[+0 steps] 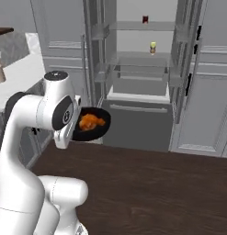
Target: Pick the chicken drumstick and avocado from their plates and place them in the bowl. Then put the bowl in the fridge.
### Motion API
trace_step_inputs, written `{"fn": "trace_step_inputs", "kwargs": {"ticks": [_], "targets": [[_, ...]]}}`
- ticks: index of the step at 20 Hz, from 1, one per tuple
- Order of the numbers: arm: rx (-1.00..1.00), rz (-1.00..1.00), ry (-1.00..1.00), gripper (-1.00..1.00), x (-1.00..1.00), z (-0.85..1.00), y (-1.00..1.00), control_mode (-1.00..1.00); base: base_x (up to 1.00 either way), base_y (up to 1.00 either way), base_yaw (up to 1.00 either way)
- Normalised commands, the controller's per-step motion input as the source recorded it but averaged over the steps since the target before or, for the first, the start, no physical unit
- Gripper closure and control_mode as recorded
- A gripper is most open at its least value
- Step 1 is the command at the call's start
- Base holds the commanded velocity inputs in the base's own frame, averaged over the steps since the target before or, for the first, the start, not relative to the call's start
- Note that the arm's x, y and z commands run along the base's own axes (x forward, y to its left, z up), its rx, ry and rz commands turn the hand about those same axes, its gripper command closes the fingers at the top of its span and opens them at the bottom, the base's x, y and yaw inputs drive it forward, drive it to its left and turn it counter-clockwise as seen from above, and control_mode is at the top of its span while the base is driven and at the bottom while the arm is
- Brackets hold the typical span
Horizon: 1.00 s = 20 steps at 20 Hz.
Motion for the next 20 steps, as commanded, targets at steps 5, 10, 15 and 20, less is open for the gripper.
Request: {"fn": "trace_step_inputs", "kwargs": {"ticks": [5, 10, 15, 20], "targets": [[0.00, 0.00, 0.00, 1.00, 0.00, 0.00, 0.00, 1.00, 1.00, -0.71, 0.26], [0.00, 0.00, 0.00, 1.00, 0.00, 0.00, 0.00, 1.00, 0.98, -0.27, 0.18], [0.00, 0.00, 0.00, 1.00, 0.00, 0.00, 0.00, 1.00, 0.86, -0.10, 0.01], [0.00, 0.00, 0.00, 1.00, 0.00, 0.00, 0.00, 1.00, 0.88, -0.14, -0.09]]}}
